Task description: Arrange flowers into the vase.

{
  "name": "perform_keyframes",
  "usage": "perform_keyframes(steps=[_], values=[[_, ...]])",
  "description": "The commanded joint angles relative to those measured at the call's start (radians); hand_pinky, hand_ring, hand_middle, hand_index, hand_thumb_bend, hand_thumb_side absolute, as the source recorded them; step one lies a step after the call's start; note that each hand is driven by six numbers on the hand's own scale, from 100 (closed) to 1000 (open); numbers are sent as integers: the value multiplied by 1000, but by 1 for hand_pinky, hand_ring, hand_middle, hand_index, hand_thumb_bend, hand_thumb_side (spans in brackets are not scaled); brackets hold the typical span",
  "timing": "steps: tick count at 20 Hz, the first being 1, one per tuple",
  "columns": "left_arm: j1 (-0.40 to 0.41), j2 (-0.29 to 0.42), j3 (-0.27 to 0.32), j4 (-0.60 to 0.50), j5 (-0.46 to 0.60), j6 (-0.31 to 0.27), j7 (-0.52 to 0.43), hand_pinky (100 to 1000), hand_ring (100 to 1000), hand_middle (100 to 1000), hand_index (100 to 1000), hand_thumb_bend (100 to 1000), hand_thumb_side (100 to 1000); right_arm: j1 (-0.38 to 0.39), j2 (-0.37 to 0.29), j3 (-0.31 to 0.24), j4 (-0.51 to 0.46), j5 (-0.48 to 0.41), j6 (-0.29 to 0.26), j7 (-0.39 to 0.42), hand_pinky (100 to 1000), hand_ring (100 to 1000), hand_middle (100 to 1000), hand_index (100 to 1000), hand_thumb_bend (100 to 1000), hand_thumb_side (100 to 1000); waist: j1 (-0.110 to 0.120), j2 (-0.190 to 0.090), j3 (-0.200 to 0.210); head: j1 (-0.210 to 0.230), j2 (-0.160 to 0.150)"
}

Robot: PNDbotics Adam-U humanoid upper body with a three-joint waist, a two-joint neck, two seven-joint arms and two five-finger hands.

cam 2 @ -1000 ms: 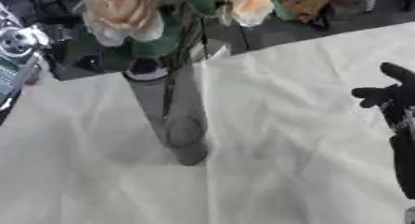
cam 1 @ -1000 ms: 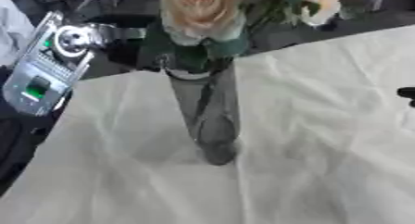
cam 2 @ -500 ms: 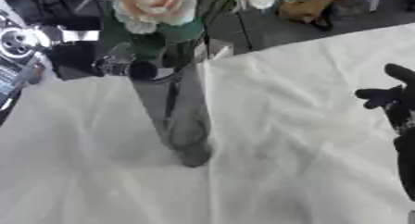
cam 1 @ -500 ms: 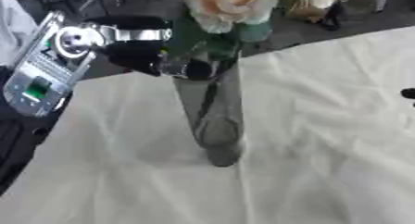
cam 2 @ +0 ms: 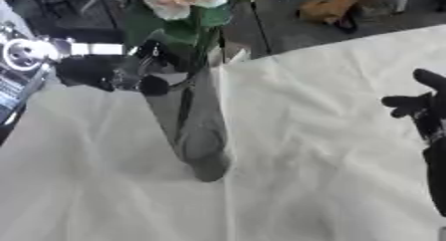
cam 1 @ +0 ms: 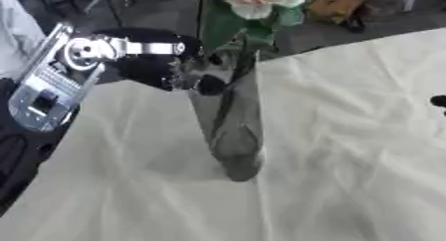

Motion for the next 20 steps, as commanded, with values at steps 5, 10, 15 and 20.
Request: perform_keyframes(steps=[5,10,15,20], values=[[-10,38,19,-11,-14,-4,0,976,945,962,1000,647,1000,-6,0,-3,-19,-7,-1,0,886,703,469,855,100,764,-13,-26,3,6,-2],[-14,37,26,-15,-8,-7,0,975,944,962,1000,640,1000,-5,1,-3,-19,-6,-1,0,886,703,469,855,100,765,-15,-27,7,7,-4],[-16,39,35,-25,14,-4,0,974,943,965,1000,632,1000,-4,2,-3,-19,-5,0,0,886,703,470,855,100,765,-16,-30,9,7,-3],[-16,44,47,-26,6,4,0,976,944,964,1000,636,1000,-4,2,-3,-19,-8,0,0,885,704,470,854,100,765,-18,-36,10,8,-1]])
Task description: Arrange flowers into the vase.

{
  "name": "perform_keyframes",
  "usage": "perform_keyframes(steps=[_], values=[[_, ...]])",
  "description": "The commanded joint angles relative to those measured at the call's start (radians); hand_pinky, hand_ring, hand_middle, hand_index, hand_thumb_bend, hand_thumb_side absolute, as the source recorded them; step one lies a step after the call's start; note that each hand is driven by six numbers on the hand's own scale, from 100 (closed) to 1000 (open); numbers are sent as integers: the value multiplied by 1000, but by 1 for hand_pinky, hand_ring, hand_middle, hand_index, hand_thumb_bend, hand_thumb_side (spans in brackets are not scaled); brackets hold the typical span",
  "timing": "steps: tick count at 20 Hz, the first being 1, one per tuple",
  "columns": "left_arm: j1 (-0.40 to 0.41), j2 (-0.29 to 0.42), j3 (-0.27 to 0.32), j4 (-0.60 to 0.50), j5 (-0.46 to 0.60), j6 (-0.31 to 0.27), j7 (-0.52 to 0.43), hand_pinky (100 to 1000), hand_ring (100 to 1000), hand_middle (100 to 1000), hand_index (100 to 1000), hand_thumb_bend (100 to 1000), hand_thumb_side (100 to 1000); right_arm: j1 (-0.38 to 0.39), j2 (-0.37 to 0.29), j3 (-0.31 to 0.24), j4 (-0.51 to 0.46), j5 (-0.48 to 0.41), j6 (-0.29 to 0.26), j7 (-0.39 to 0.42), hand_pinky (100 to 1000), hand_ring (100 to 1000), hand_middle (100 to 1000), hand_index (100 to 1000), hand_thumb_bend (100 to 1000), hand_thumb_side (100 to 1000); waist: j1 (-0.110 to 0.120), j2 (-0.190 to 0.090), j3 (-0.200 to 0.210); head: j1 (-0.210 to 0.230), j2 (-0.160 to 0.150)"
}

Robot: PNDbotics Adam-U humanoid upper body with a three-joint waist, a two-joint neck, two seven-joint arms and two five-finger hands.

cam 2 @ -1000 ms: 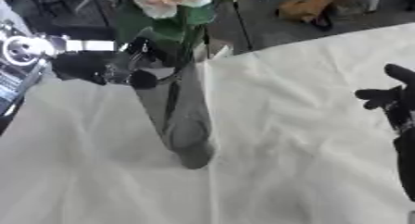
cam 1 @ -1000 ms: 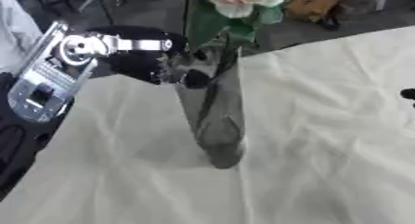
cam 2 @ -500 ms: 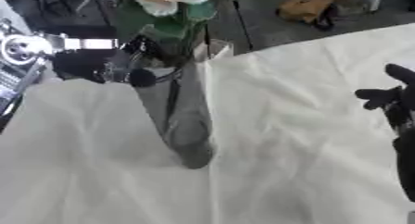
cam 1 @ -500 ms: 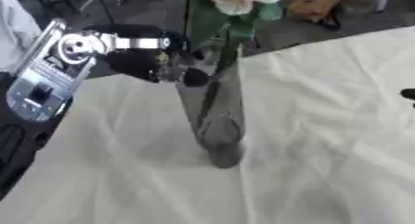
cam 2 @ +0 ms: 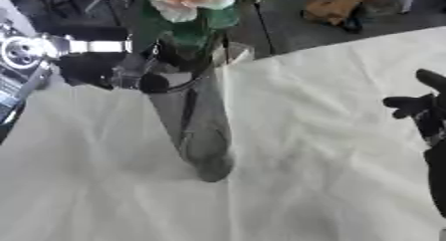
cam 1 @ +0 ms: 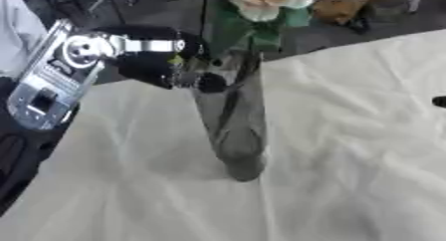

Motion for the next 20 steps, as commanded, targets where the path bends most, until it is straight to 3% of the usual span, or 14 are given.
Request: perform_keyframes(steps=[1,20], values=[[-17,44,34,-12,-6,7,1,976,944,964,1000,636,1000,-5,-4,-3,-19,-8,0,0,885,704,470,854,100,765,-18,-37,3,3,-1],[-3,92,115,-15,-4,28,44,974,942,963,1000,643,1000,2,-4,-13,-19,-10,-8,-12,882,704,471,853,100,772,-37,-50,15,1,10]])
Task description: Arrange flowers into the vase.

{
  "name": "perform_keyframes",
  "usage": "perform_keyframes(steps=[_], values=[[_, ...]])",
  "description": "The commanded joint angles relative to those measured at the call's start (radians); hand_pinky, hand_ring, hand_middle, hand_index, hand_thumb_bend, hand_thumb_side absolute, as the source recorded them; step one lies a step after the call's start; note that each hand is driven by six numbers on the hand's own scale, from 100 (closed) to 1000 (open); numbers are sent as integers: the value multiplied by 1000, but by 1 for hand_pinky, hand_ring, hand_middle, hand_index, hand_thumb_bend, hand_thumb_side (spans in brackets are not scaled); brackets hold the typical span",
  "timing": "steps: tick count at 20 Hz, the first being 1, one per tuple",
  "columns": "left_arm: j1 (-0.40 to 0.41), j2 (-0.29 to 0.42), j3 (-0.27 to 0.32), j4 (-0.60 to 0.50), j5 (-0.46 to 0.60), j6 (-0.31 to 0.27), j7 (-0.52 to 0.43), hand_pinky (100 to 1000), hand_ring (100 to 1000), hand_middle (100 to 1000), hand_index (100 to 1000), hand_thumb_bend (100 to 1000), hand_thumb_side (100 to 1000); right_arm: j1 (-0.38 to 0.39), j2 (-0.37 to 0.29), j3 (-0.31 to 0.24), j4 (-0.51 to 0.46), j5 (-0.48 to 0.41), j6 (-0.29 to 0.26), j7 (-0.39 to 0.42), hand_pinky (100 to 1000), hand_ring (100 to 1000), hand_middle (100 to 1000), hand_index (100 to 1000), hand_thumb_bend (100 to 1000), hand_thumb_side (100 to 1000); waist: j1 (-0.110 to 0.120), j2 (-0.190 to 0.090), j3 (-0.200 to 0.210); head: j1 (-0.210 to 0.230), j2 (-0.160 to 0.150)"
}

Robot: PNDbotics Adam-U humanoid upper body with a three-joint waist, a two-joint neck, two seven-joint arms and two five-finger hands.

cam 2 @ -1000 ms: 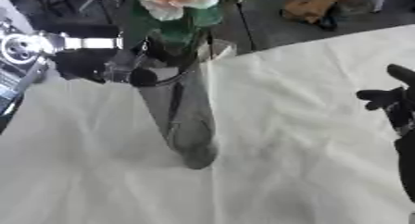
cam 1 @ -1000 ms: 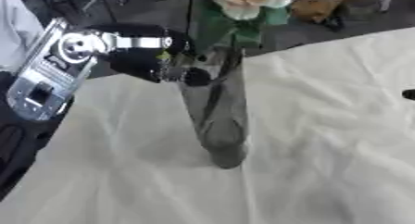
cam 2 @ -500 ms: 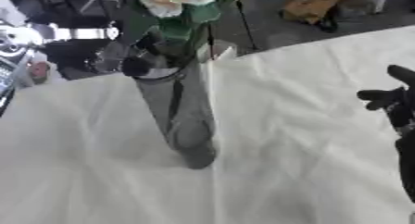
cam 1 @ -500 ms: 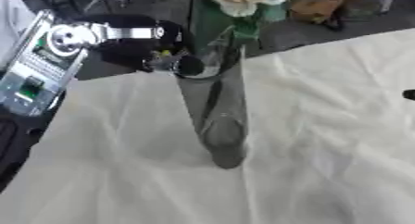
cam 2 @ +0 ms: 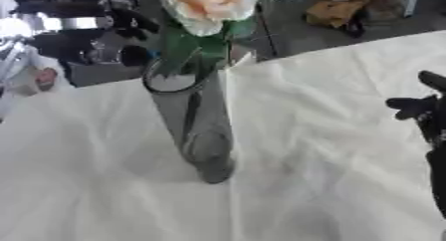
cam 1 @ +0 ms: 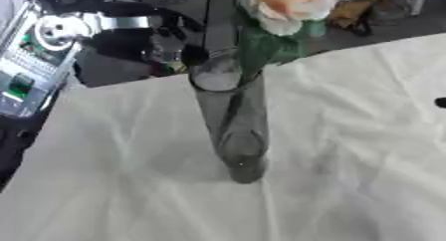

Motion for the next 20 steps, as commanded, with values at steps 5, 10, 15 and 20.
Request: perform_keyframes(steps=[5,10,15,20], values=[[13,66,47,-21,29,3,33,973,941,962,1000,642,1000,-4,-2,-8,-19,-6,-4,-6,882,705,470,853,100,778,-42,-34,12,-10,8],[45,95,66,-49,45,6,50,967,935,957,1000,622,1000,-4,-3,-14,-19,-3,-10,-13,881,705,470,853,100,815,-53,-32,27,-23,10],[110,143,131,-116,99,34,137,942,915,930,1000,570,1000,-6,-5,-23,-19,2,-22,-27,877,705,471,852,100,825,-72,-26,46,-42,13],[234,179,199,-289,162,107,385,838,858,873,987,472,1000,-13,-11,-43,-19,10,-42,-54,872,706,474,850,100,839,-100,-19,72,-69,17]])
